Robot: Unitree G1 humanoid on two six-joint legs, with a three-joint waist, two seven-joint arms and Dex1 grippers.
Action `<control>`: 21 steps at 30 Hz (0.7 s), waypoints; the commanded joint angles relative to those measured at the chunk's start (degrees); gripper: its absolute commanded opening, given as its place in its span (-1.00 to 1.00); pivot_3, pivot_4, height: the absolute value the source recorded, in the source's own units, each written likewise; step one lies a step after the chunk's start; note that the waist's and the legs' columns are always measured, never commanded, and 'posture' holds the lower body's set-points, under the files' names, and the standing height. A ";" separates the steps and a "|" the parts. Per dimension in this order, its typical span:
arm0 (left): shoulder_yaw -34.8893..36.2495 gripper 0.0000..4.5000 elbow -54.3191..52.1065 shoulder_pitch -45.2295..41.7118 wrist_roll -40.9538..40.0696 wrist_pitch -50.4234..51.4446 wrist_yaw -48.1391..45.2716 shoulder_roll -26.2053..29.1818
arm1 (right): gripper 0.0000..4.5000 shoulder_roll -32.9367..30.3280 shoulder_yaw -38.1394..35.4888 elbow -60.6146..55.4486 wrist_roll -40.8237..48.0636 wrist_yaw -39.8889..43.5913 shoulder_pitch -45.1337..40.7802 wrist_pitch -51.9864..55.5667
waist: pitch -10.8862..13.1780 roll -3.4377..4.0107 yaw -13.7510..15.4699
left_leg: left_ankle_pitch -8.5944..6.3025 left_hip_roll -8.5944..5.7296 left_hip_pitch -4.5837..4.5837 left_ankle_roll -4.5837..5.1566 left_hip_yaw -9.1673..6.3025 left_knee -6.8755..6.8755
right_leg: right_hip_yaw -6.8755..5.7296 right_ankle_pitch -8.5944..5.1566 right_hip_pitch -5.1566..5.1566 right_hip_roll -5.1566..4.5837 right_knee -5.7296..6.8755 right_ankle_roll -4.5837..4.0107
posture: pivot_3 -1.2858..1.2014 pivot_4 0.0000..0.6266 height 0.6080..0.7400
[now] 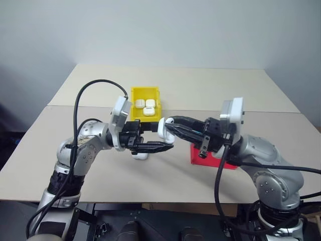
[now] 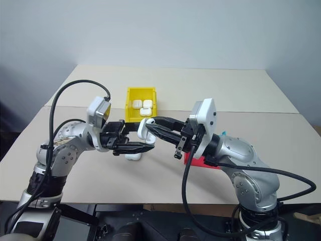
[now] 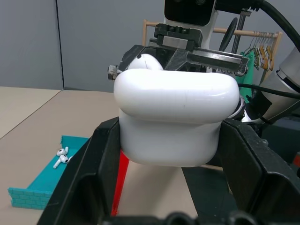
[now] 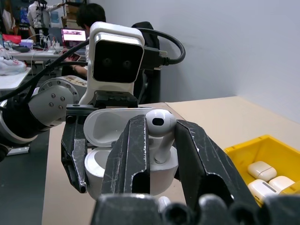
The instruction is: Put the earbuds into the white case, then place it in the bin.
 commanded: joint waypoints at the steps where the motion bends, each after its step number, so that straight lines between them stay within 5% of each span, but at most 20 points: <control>1: 1.78 0.25 -2.07 -0.70 -0.53 -1.50 -0.21 -0.24 | -0.72 -1.01 0.58 0.56 -0.95 -0.51 0.08 -2.11 | 0.00 0.00 0.01 | 0.00 0.00 0.00 0.00 0.00 0.00 | 0.00 0.00 0.00 0.00 0.00 0.00 | 0.03 -0.52 1.00; 10: 1.98 0.25 -2.14 -0.51 0.00 -2.28 -0.47 -0.92 | -0.72 -3.30 1.51 1.28 -0.84 -0.94 0.27 -2.46 | 0.00 0.00 0.02 | 0.00 0.00 0.00 0.00 0.00 -0.01 | 0.00 0.00 0.00 0.00 -0.01 0.00 | 0.03 -0.52 1.00; 11: 2.01 0.25 -2.19 -0.49 0.13 -2.33 -0.43 -1.06 | -0.38 -3.90 1.52 1.25 -0.39 -0.64 0.36 -2.22 | 0.00 0.00 0.02 | 0.00 0.00 0.00 0.00 0.00 0.00 | 0.00 0.00 0.01 0.00 -0.01 0.00 | 0.03 -0.52 1.00; 18: 2.40 0.25 -1.70 -0.56 1.02 -2.92 -0.21 -1.71 | 0.62 -6.42 1.71 1.46 0.57 1.47 0.62 -3.27 | 0.00 0.00 0.04 | 0.00 0.00 0.00 0.00 0.00 -0.01 | 0.00 0.00 0.00 0.00 -0.02 0.00 | 0.03 -0.52 1.00; 21: 2.46 0.25 -1.56 -0.60 1.12 -3.00 -0.26 -1.85 | 0.62 -6.47 1.41 1.98 0.92 1.33 0.07 -3.28 | 0.00 0.00 0.03 | 0.00 0.00 0.00 0.00 0.00 -0.01 | 0.00 0.00 0.00 0.00 -0.02 0.00 | 0.03 -0.52 1.00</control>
